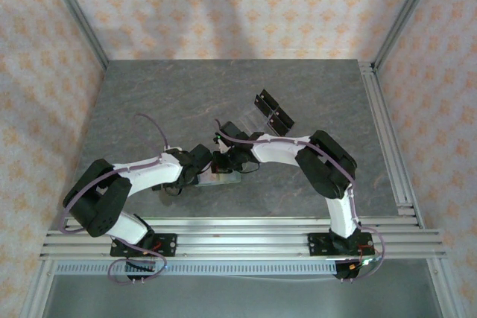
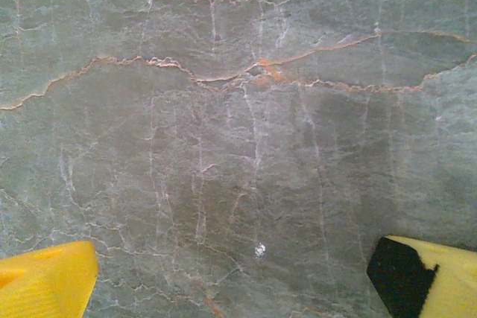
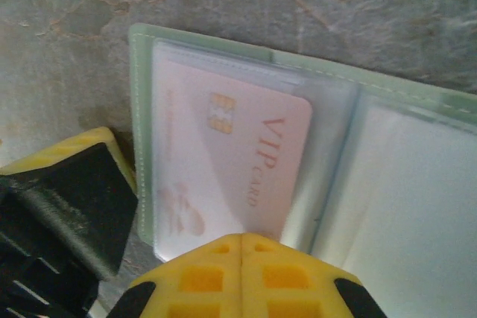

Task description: Put the credit cards into the card holder

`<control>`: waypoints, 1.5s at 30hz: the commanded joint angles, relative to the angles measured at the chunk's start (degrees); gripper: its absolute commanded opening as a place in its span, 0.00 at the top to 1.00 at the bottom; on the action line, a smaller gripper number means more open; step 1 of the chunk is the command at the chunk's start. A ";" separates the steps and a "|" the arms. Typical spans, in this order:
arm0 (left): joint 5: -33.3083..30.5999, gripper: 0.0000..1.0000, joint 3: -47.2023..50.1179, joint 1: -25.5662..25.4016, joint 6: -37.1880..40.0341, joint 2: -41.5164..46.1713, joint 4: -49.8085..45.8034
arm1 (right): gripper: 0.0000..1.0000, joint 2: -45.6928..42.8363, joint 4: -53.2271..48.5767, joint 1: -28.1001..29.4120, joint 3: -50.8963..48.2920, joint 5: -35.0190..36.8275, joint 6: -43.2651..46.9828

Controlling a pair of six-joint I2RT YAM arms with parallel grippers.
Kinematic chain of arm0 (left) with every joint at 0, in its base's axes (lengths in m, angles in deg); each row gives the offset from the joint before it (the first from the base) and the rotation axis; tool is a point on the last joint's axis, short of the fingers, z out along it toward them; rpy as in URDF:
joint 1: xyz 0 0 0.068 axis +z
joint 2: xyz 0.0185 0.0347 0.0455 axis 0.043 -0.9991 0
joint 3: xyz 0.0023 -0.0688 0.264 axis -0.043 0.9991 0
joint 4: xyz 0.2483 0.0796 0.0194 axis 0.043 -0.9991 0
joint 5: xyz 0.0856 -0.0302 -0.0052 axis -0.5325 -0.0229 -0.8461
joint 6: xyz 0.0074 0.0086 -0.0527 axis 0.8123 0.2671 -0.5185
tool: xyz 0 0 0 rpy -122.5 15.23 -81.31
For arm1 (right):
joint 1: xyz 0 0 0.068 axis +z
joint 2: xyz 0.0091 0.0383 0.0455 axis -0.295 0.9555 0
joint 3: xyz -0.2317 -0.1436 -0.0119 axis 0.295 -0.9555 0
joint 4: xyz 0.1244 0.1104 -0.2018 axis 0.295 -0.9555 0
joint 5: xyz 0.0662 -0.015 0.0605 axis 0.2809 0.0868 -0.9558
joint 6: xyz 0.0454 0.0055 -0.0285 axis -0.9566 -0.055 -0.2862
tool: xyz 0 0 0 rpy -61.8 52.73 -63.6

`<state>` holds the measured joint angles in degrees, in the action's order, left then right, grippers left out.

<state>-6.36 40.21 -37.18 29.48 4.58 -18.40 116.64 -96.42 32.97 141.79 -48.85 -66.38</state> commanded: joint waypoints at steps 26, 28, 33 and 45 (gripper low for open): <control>19.89 0.00 -3.19 6.56 7.87 8.62 11.04 | 0.49 -18.74 -16.51 -4.07 -9.10 24.41 5.86; 20.62 0.00 -3.17 6.75 7.87 7.64 11.86 | 0.49 -17.80 -15.53 -4.62 -9.73 24.15 5.89; 22.05 0.00 -3.12 6.74 7.87 5.04 13.64 | 0.57 -16.08 -13.17 -5.64 -10.27 23.41 5.86; 27.54 0.00 -1.20 6.75 7.87 2.67 21.37 | 0.97 -15.17 -9.27 -6.71 -12.51 19.37 5.22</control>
<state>19.26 38.00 -30.89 37.00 7.81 -0.15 100.80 -107.26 26.41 130.30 -28.54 -60.77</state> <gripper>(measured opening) 0.997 0.052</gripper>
